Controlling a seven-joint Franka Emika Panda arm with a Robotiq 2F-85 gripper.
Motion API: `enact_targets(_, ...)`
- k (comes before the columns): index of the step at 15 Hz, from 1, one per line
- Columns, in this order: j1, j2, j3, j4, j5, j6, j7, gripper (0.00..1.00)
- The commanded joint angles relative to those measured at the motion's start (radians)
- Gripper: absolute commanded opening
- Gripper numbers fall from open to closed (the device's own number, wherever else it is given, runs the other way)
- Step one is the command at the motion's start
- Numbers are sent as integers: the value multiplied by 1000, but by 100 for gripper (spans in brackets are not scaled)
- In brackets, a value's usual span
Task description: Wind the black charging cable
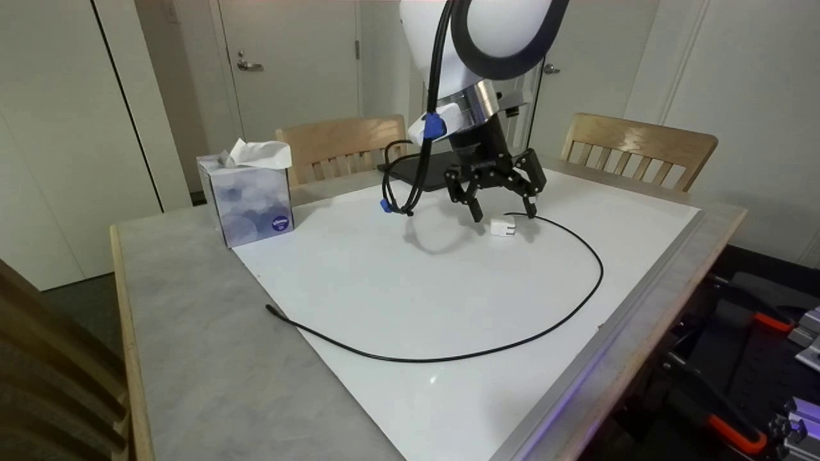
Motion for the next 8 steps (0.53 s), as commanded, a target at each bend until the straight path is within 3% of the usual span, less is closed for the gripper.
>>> enact_targets(1,43,50,23,72,68,-136,192,100)
enact_targets(4,54,58,63,62,157,-121,347,100)
enact_targets(8,67,50,113,13,226,51,506,100)
